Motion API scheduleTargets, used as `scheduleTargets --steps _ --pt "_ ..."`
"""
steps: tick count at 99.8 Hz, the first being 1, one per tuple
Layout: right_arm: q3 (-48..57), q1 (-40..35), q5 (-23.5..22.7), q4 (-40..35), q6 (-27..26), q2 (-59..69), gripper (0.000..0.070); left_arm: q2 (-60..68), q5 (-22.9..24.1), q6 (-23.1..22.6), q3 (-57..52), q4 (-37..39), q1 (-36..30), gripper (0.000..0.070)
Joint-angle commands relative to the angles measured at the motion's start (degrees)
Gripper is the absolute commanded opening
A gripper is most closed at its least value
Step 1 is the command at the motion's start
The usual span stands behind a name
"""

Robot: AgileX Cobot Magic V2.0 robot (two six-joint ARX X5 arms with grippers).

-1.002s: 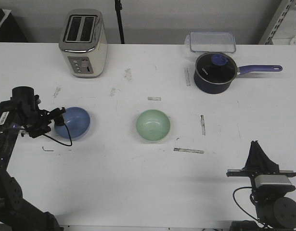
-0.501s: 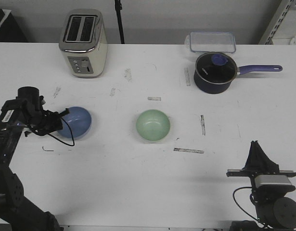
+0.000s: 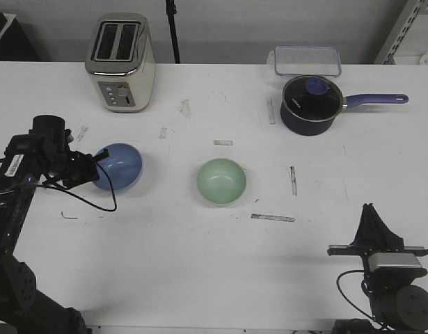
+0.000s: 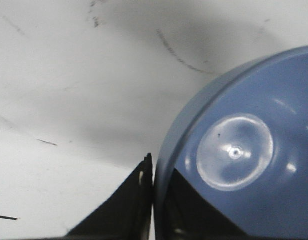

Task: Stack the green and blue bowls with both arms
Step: 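Lift the blue bowl with the left gripper and lower it into the green bowl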

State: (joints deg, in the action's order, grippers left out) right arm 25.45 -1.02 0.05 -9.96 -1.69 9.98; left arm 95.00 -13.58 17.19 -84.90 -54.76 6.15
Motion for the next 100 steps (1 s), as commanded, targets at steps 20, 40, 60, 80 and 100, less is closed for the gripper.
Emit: scheduleTargets --steps 20,40,60,80,100 --pt "0.0 0.0 0.0 0.8 0.3 -0.2 0.0015 0.3 -0.4 1.1 -5.5 -0.4 -10.4 0.0000" --pt "0.0 0.0 0.0 0.8 0.3 -0.2 0.0015 0.7 -0.4 2.1 -5.6 2.7 -19.6 0.0000" --pt "0.0 0.0 0.0 0.8 0.3 -0.2 0.0015 3.7 -0.4 4.4 -8.5 3.8 -26.8 0.0000" --pt "0.0 0.0 0.0 0.8 0.3 -0.2 0.0015 9.3 -0.4 4.6 -14.9 3.8 -31.9 0.0000" --pt "0.0 0.0 0.0 0.8 0.3 -0.2 0.0015 15.8 -0.4 4.5 -20.9 3.9 -35.5 0.0001"
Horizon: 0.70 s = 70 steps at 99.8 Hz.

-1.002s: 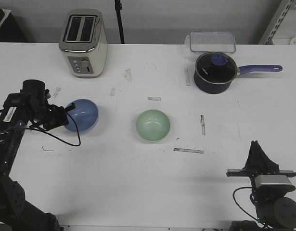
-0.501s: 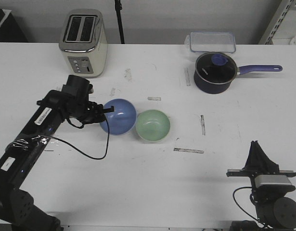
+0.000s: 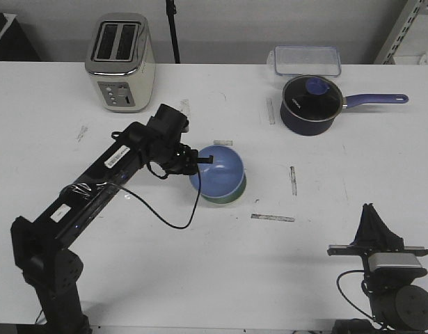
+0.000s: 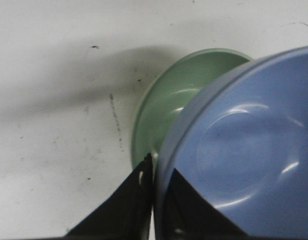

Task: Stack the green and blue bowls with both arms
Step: 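Lift the blue bowl with the left gripper and lower it into the green bowl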

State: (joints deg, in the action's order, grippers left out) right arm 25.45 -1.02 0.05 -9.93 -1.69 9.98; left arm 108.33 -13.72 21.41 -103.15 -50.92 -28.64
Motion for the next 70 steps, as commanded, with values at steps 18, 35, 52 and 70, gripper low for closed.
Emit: scheduleTargets --steps 18,35,52,70 --pt "0.0 0.0 0.0 0.8 0.3 -0.2 0.0015 6.1 -0.3 0.3 -4.3 0.1 -1.8 0.0001" --pt "0.0 0.0 0.0 0.8 0.3 -0.2 0.0015 7.6 -0.2 0.3 -4.3 -0.3 -1.8 0.0003" --pt "0.0 0.0 0.0 0.8 0.3 -0.2 0.0015 7.6 -0.2 0.4 -4.3 -0.5 -1.8 0.0082" --pt "0.0 0.0 0.0 0.8 0.3 -0.2 0.0015 7.6 -0.3 0.5 -4.3 -0.3 -1.8 0.0138"
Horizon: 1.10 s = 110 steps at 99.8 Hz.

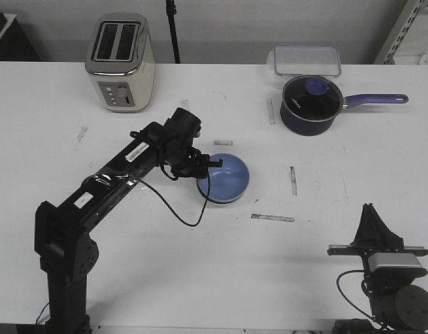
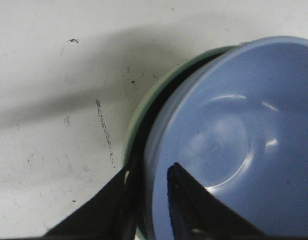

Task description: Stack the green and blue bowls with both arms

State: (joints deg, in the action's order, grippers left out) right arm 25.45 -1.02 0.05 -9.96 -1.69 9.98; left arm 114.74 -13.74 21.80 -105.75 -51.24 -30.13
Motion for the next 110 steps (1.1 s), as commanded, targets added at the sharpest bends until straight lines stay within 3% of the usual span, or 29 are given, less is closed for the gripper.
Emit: scheduleTargets --steps 1,9,24,86,110 --pt "0.0 0.0 0.0 0.8 0.3 -0.2 0.0015 1.2 -0.2 0.2 -1.7 0.0 -0.3 0.0138" --pt "0.0 0.0 0.0 0.8 0.3 -0.2 0.0015 1.0 -0.3 0.2 -1.7 0.0 -0.4 0.0146" --pt "0.0 0.0 0.0 0.8 0.3 -0.2 0.0015 -0.3 -0.3 0.2 -1.7 -0.1 -0.4 0.0292" --pt "0.0 0.0 0.0 0.8 0.3 -0.2 0.0015 -9.2 -0.2 -0.1 -1.1 -2.1 1.7 0.0290" --pt "0.0 0.0 0.0 0.8 0.3 -0.2 0.0015 -16.9 0.9 -1.1 6.6 5.6 4.5 0.0287"
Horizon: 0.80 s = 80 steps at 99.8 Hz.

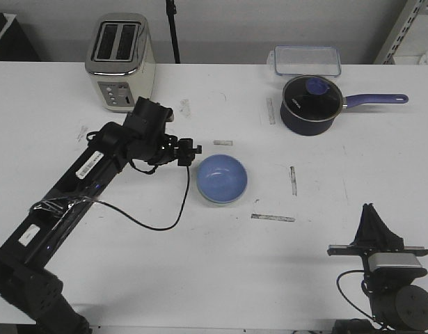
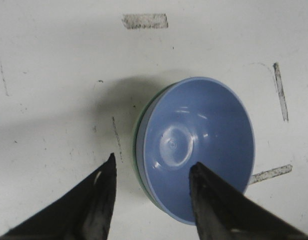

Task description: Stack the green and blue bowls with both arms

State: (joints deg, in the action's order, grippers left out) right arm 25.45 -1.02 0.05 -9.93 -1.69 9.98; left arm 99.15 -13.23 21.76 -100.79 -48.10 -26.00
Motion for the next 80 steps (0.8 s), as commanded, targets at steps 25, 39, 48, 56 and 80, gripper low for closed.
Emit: scheduleTargets --steps 25,39,48,56,80 --pt "0.0 0.0 0.0 0.8 0.3 -0.2 0.0015 -13.7 2.9 -4.5 17.6 16.1 5.4 0.0286" --pt "0.0 0.0 0.0 0.8 0.3 -0.2 0.0015 -21.9 4.3 -9.4 28.9 25.3 9.0 0.0280" --pt "0.0 0.0 0.0 0.8 0.3 -0.2 0.0015 -27.5 4.5 -11.6 37.1 32.7 11.6 0.0273" --pt "0.0 0.0 0.0 0.8 0.3 -0.2 0.0015 -32.4 4.5 -12.2 44.2 39.2 14.0 0.0223" --pt "0.0 0.0 0.0 0.8 0.3 -0.2 0.0015 -46.1 12.6 -15.0 60.0 48.2 19.8 0.0078"
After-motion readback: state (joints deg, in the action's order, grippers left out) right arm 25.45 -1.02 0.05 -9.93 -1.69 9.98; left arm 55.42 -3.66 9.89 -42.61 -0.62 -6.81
